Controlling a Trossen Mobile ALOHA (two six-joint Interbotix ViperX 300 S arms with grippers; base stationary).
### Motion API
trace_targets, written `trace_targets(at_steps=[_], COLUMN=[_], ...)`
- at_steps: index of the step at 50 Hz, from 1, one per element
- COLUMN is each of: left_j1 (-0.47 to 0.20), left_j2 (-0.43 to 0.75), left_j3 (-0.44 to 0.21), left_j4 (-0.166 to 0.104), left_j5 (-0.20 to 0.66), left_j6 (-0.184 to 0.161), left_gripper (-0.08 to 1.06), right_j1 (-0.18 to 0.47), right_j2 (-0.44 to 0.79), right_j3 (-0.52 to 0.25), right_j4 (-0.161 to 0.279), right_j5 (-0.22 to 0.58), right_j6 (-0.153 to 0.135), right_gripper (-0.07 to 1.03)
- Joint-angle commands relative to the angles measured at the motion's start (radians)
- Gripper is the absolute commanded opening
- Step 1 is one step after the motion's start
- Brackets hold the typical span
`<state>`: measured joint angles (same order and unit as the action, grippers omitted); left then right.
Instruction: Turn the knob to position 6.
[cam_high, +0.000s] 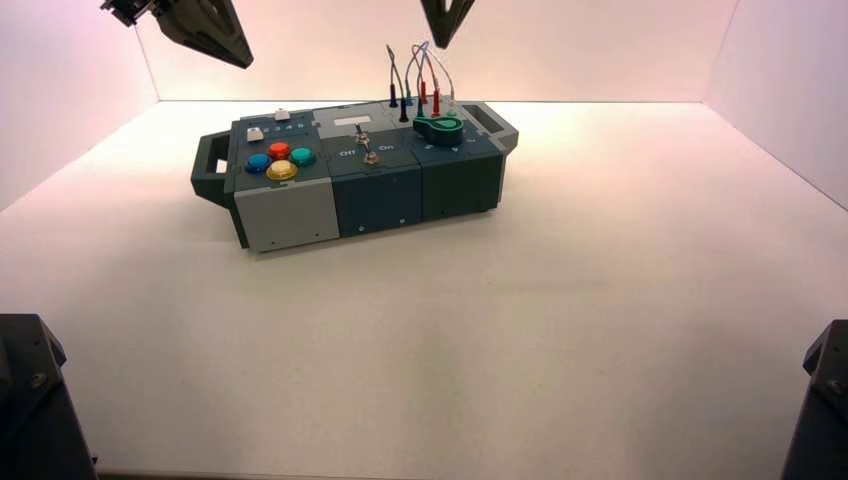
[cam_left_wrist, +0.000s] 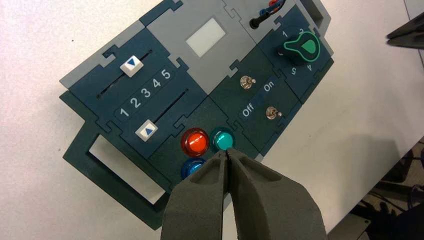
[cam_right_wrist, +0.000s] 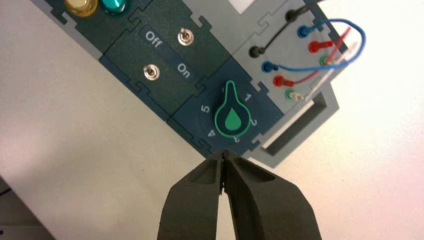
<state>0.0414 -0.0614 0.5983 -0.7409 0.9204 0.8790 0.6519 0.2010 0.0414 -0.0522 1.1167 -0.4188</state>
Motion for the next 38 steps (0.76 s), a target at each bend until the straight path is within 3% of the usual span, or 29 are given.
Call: trace_targets(at_steps=[1,20,38], left_j1=[-0.005,-0.006,-0.008], left_j2=[-0.035,-0.037,-0.035], left_j3=[-0.02,-0.003,-0.002], left_j4=[-0.006,-0.006,-0.003], left_j5=[-0.003,-0.014,-0.02], left_j6=[0.012,0.025,0.031], left_gripper=[-0.03,-0.03,-0.03], right_j1=[-0.008,-0.038,-0.038], right_j2=[-0.058,-0.109,-0.114], right_j3=[0.003,0.094,0.094], right_j4=[-0.002,-0.006,-0.021], right_j5=[-0.006,-0.063,-0.074], right_j6=[0.003,0.003,0.003], right_gripper=[-0.02,-0.02,-0.02])
